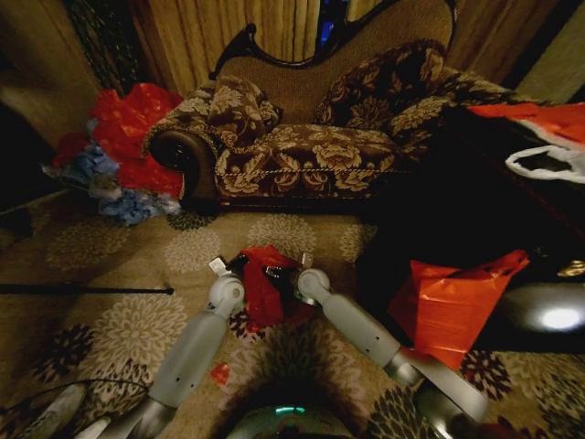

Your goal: Place a garbage bag over the trash bin.

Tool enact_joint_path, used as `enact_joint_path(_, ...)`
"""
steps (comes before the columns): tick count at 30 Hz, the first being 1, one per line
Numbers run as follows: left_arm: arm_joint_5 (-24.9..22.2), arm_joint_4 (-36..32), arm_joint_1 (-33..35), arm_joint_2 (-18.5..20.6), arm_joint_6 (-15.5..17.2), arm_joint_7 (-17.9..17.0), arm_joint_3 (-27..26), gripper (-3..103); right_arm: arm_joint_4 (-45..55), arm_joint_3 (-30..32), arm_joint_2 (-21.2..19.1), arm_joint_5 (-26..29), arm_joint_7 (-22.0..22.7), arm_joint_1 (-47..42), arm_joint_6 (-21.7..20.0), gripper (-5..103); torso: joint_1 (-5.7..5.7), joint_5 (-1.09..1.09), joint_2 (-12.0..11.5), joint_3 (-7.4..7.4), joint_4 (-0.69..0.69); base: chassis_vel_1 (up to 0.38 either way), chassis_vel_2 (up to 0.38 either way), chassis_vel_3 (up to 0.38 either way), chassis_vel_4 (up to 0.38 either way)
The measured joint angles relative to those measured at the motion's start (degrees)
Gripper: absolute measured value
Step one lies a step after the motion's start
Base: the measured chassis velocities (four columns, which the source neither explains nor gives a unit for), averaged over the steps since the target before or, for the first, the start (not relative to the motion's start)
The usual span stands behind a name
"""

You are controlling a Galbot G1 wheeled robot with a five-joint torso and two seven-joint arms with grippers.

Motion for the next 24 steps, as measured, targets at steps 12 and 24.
enact_joint_path(12, 0.37, 1.35, -0.84, -0.55, -0.05, 0.09, 0.57, 0, 14.45, 0.07, -7.73, 1.76, 3.74, -2.69, -0.17, 28, 0.00, 0.00, 0.00, 0.00, 0.00, 0.000, 0.000, 0.000, 0.000)
enact_joint_path(24, 0.41, 2.14, -2.14, -0.79, 0.00, -0.31, 1.70, 0, 30.13, 0.12, -20.14, -22.32, -6.87, -10.03, -1.31, 49, 0.00, 0.00, 0.00, 0.00, -0.01, 0.000, 0.000, 0.000, 0.000)
